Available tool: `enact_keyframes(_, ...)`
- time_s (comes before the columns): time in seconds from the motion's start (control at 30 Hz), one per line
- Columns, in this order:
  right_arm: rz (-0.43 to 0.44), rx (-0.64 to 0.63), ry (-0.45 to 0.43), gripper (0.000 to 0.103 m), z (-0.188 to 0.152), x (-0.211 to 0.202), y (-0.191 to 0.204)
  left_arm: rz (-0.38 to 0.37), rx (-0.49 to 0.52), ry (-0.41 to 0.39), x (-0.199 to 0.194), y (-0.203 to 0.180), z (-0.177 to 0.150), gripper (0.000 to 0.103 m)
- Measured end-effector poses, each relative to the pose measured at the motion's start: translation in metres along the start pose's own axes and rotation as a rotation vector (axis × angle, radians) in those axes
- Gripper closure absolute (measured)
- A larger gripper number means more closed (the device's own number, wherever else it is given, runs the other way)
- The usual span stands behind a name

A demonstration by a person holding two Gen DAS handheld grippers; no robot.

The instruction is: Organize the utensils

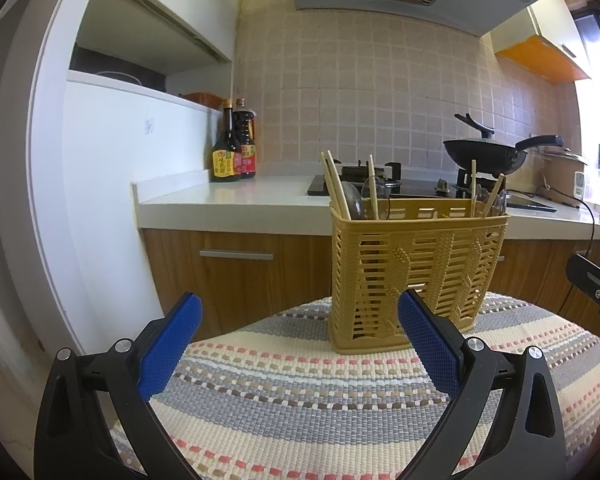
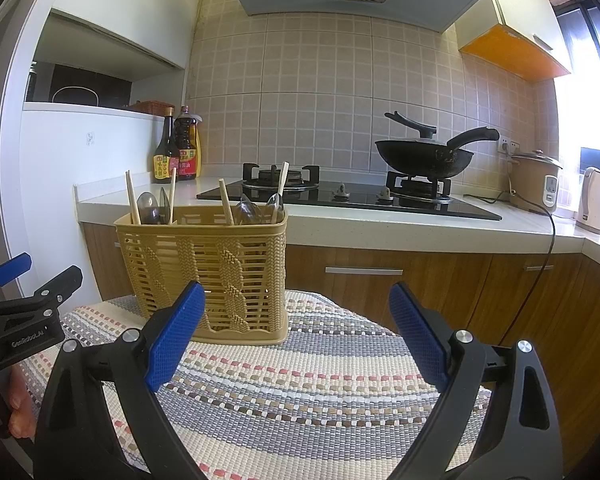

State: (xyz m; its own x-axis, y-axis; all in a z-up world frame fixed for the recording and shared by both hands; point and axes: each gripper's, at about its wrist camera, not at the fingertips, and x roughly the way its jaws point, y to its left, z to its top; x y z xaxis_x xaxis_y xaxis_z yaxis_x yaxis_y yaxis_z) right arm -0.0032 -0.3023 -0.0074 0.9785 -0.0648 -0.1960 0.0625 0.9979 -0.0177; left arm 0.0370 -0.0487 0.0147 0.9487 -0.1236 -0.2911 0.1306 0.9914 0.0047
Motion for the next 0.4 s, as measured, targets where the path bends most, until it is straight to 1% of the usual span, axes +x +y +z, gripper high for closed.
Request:
enact_keyframes(0.07,0.001,0.001,0.001,0.014,0.0000,0.0002,0.0001,0.002,0.003,-0.004,-0.0009,-0.0006,0.0004,0.008)
enact_keyframes(0.17,0.000,-0.001,-0.001,0.014,-0.0002,0.0000,0.0003,-0.014,-0.008,0.012,0.0003,0.0009,0.0012,0.007)
enact_keyframes(0.23,0.002,0.000,0.000,0.014,-0.0002,0.0001,-0.0005,-0.006,-0.013,0.012,-0.0001,0.0021,0.0017,0.007)
enact_keyframes(0.3,0.001,-0.001,0.000,0.014,-0.0002,0.0001,-0.0002,-0.016,-0.015,0.011,-0.0004,0.0029,0.0024,0.007)
enact_keyframes(0.4,0.001,-0.002,0.001,0.014,0.0000,0.0002,0.0001,-0.012,-0.015,0.012,0.0002,0.0029,0.0023,0.007)
